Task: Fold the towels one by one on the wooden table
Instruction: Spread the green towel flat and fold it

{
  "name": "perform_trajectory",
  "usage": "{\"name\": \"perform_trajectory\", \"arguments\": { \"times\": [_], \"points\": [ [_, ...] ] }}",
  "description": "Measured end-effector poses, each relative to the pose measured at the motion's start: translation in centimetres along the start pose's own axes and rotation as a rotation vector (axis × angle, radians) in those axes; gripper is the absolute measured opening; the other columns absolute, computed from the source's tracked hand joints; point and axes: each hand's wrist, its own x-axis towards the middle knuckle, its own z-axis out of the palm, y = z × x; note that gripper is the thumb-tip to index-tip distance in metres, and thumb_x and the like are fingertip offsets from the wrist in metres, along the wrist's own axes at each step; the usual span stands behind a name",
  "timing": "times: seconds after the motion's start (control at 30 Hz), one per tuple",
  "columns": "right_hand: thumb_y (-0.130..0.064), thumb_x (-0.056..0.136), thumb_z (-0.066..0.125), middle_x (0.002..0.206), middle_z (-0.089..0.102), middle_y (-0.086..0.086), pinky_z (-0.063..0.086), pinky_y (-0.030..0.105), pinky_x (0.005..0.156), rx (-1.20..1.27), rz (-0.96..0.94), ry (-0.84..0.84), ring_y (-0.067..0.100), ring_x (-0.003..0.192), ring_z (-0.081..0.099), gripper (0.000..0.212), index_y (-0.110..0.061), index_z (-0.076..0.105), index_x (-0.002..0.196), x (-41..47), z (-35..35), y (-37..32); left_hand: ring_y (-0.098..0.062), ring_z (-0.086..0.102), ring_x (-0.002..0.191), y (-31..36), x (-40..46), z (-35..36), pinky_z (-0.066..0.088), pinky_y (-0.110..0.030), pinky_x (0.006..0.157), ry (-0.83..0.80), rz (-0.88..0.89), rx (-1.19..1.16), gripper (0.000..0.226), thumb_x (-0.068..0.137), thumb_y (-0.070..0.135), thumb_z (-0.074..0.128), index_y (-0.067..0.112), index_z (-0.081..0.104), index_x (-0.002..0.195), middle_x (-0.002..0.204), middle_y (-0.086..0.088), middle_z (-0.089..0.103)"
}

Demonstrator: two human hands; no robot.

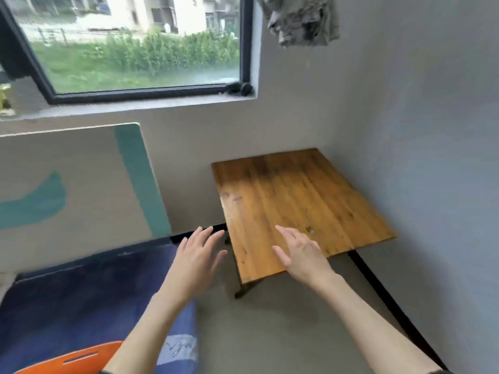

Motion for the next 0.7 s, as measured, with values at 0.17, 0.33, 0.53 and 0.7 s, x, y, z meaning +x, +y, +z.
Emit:
{"name": "perform_trajectory", "arguments": {
  "times": [0.17, 0.33, 0.53, 0.7],
  "points": [
    [-0.042, 0.097, 0.037, 0.150, 0.030, -0.004, 0.032, 0.038, 0.108, 0.058, 0.243, 0.080, 0.018, 0.134, 0.033, 0.055, -0.024, 0.022, 0.147, -9.4, -2.8, 9.4, -0.018, 0.030, 0.138, 11.4, 1.4, 3.4, 0.025, -0.032, 0.111, -0.086, 0.292, -0.041, 0.048, 0.096, 0.043, 0.040, 0.023, 0.040, 0.139, 0.145, 0.001, 0.039],
    [-0.040, 0.097, 0.038, 0.150, 0.030, -0.004, 0.031, 0.035, 0.107, 0.074, 0.494, 0.159, 0.019, 0.134, 0.033, 0.055, -0.024, 0.022, 0.147, -21.8, -5.1, 18.7, -0.014, 0.023, 0.140, 25.1, -1.0, 7.7, 0.019, -0.028, 0.112, -0.193, 0.505, -0.114, 0.050, 0.097, 0.044, 0.037, 0.026, 0.032, 0.143, 0.149, 0.005, 0.032],
    [-0.040, 0.098, 0.037, 0.148, 0.032, -0.001, 0.032, 0.037, 0.106, 0.073, 0.741, 0.226, 0.021, 0.133, 0.034, 0.055, -0.023, 0.019, 0.147, -37.2, -7.5, 27.2, -0.015, 0.025, 0.139, 41.3, -5.6, 11.8, 0.020, -0.027, 0.111, -0.279, 0.674, -0.282, 0.048, 0.097, 0.036, 0.043, 0.021, 0.035, 0.142, 0.147, 0.002, 0.035],
    [-0.037, 0.097, 0.041, 0.149, 0.032, 0.001, 0.037, 0.037, 0.104, 0.092, 0.938, 0.285, 0.022, 0.134, 0.034, 0.056, -0.023, 0.020, 0.147, -47.9, -8.4, 32.5, -0.013, 0.025, 0.139, 52.0, -10.1, 15.8, 0.022, -0.027, 0.111, -0.397, 0.843, -0.344, 0.044, 0.097, 0.035, 0.044, 0.022, 0.039, 0.139, 0.144, 0.005, 0.038]
  ]
}}
